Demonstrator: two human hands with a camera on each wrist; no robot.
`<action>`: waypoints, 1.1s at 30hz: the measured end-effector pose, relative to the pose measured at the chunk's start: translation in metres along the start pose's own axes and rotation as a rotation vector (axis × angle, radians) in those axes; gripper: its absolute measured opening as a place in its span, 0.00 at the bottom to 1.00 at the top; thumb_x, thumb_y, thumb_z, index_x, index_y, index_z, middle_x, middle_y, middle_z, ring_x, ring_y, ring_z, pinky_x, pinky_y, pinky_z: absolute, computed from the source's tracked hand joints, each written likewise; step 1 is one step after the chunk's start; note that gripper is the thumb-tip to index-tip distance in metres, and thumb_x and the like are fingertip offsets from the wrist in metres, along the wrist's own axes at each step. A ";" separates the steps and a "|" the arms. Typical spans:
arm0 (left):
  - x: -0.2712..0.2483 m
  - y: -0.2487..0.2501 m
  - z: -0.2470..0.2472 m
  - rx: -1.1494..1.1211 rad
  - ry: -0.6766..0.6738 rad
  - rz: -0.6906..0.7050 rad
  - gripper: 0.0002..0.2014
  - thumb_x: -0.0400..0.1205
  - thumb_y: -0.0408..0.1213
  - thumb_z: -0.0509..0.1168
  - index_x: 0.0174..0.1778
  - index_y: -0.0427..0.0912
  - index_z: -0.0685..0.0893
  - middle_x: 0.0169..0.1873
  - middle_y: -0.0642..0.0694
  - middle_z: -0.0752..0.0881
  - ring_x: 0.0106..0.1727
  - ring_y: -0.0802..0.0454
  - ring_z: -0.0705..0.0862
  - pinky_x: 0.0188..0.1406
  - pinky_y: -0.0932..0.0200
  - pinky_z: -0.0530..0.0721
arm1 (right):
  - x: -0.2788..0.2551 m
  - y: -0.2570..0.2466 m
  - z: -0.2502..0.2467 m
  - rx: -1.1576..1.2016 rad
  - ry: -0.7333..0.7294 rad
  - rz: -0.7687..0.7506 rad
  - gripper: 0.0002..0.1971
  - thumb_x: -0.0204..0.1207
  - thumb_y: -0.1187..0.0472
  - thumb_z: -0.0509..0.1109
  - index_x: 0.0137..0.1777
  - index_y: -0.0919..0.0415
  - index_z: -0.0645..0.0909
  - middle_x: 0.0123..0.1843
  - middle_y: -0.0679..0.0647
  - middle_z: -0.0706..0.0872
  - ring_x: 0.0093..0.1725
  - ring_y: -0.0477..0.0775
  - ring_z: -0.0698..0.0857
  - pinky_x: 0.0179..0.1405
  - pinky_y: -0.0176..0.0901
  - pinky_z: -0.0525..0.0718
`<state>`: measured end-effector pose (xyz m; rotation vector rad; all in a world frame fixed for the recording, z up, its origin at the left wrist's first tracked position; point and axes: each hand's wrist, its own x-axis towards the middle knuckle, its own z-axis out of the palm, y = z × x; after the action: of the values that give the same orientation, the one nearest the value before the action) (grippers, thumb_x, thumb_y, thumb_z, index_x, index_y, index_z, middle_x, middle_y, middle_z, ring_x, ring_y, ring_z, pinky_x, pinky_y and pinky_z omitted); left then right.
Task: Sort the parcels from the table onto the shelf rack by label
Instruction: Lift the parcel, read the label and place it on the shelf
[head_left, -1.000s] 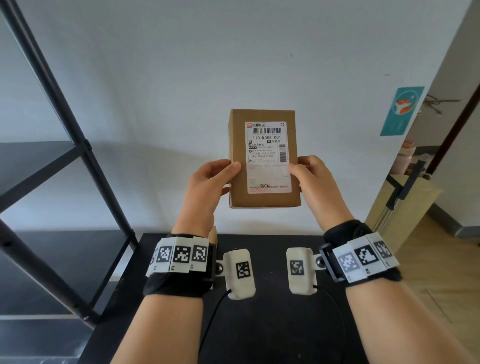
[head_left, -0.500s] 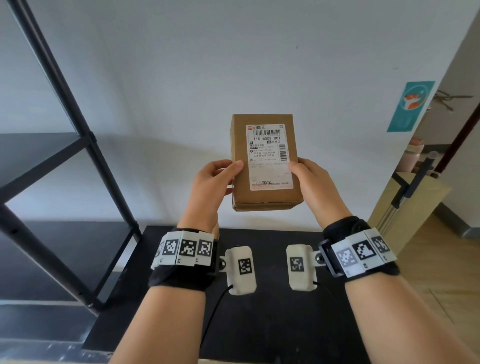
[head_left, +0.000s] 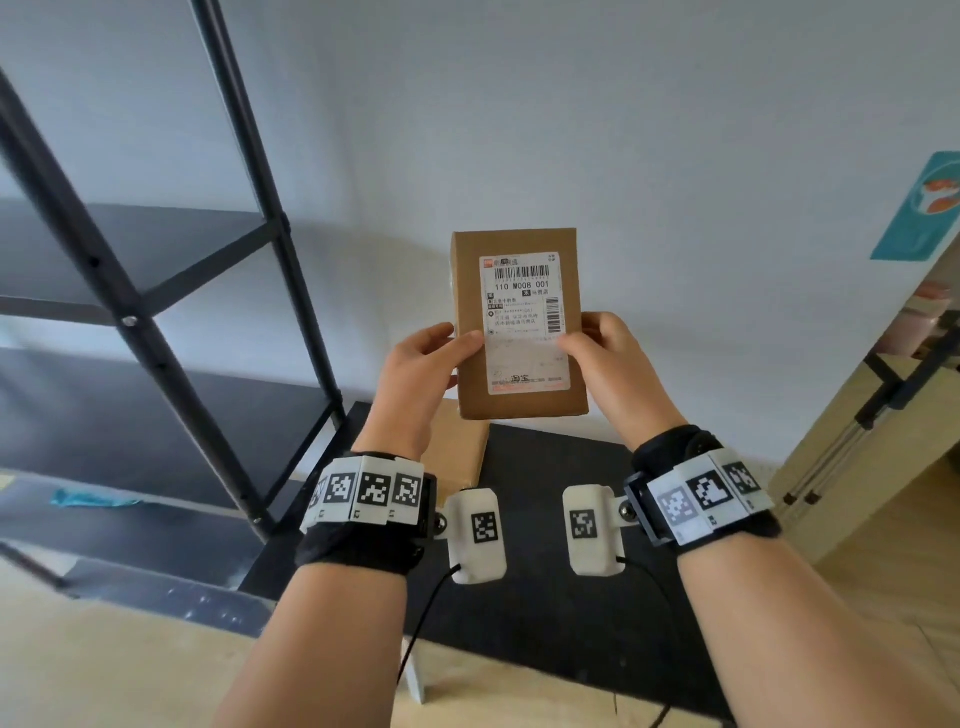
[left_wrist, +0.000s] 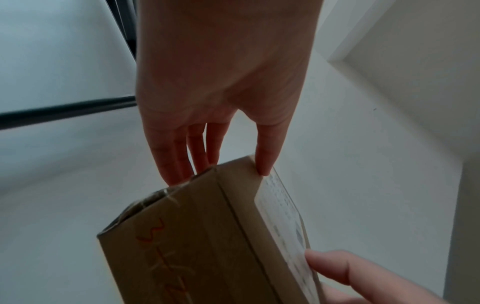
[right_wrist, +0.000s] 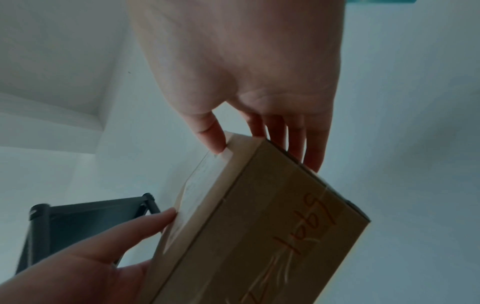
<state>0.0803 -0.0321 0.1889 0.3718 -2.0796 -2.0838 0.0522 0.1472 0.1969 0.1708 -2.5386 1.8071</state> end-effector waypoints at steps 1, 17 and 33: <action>-0.005 0.000 -0.010 0.000 0.003 0.001 0.15 0.83 0.42 0.70 0.64 0.46 0.84 0.53 0.50 0.91 0.56 0.54 0.89 0.54 0.57 0.86 | -0.003 -0.003 0.009 -0.005 -0.013 -0.006 0.19 0.83 0.53 0.63 0.72 0.55 0.72 0.65 0.48 0.84 0.60 0.48 0.83 0.41 0.32 0.78; -0.148 -0.022 -0.249 0.022 0.261 -0.048 0.14 0.83 0.42 0.70 0.64 0.46 0.86 0.48 0.53 0.92 0.44 0.62 0.91 0.33 0.70 0.85 | -0.148 -0.067 0.212 0.018 -0.337 -0.030 0.19 0.82 0.54 0.65 0.72 0.54 0.70 0.60 0.48 0.84 0.54 0.44 0.84 0.42 0.35 0.82; -0.243 -0.049 -0.507 -0.061 0.750 -0.067 0.21 0.81 0.40 0.72 0.67 0.36 0.78 0.55 0.39 0.89 0.50 0.49 0.91 0.32 0.64 0.88 | -0.249 -0.151 0.467 0.019 -0.719 -0.145 0.17 0.83 0.56 0.66 0.70 0.56 0.72 0.54 0.45 0.83 0.45 0.35 0.82 0.30 0.26 0.77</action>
<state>0.4644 -0.4442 0.1559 1.0332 -1.5584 -1.6533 0.3370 -0.3225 0.1653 1.1627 -2.8059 1.9659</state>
